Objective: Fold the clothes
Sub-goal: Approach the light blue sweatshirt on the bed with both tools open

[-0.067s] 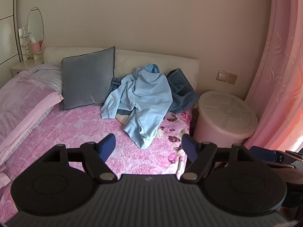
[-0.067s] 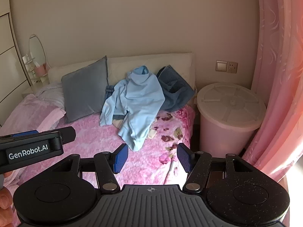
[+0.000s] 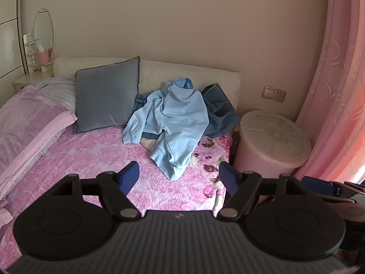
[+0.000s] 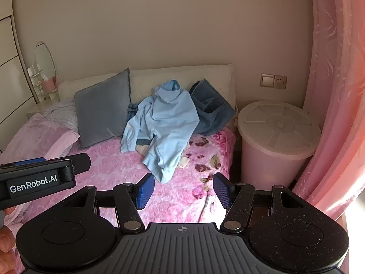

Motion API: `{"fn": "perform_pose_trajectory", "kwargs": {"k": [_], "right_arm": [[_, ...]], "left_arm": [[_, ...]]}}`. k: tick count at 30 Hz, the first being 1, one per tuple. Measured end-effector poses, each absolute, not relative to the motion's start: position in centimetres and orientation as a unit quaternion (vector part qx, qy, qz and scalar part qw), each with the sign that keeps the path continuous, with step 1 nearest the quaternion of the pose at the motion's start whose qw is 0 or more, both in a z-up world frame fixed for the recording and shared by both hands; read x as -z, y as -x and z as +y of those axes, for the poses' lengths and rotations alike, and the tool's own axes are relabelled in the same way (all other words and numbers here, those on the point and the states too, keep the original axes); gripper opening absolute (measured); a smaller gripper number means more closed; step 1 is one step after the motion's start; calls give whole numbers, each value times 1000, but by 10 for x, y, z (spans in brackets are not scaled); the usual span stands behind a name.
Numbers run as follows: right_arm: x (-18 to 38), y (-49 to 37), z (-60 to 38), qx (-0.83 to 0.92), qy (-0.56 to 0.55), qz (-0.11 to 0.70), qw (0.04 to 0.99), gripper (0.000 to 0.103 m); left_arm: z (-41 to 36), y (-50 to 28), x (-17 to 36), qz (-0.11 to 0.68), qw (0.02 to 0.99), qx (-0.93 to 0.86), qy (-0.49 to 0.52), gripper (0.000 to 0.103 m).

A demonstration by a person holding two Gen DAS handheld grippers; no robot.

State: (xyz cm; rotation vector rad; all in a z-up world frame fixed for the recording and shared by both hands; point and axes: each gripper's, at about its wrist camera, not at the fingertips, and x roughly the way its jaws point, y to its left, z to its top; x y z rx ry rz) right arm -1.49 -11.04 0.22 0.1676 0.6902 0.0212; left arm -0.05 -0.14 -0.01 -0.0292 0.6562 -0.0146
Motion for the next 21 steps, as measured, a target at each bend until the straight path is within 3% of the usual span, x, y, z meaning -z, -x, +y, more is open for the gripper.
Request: {"fn": "perform_pose_trajectory", "kwargs": {"k": [21], "right_arm": [[-10, 11, -104, -10, -77, 329, 941, 61]], "left_arm": [[19, 14, -2, 317, 948, 12, 24, 74]]}}
